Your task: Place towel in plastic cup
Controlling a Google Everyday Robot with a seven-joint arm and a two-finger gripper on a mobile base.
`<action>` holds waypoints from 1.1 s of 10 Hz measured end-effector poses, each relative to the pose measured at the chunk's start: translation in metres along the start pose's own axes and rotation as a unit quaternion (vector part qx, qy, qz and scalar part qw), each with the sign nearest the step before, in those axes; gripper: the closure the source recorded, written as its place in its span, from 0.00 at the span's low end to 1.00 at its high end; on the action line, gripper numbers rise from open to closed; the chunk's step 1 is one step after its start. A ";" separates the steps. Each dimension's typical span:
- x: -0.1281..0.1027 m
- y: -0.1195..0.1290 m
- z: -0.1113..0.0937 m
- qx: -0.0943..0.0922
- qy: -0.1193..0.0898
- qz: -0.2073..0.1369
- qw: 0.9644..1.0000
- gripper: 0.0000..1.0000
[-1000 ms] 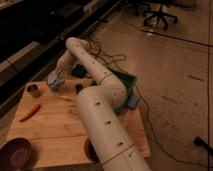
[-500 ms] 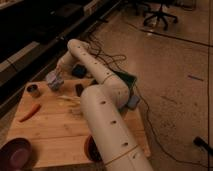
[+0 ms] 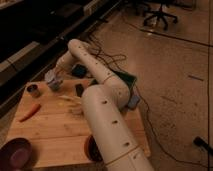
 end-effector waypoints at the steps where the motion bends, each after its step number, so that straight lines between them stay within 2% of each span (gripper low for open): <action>1: 0.001 0.000 0.003 0.001 0.005 0.001 1.000 1.00; 4: 0.010 0.004 0.007 -0.009 0.030 0.012 0.999 1.00; 6: 0.009 -0.002 0.006 -0.002 0.052 0.004 0.999 1.00; 8: 0.009 -0.004 0.003 0.012 0.056 0.005 0.998 1.00; 11: 0.007 -0.010 0.009 0.029 0.047 0.005 0.998 1.00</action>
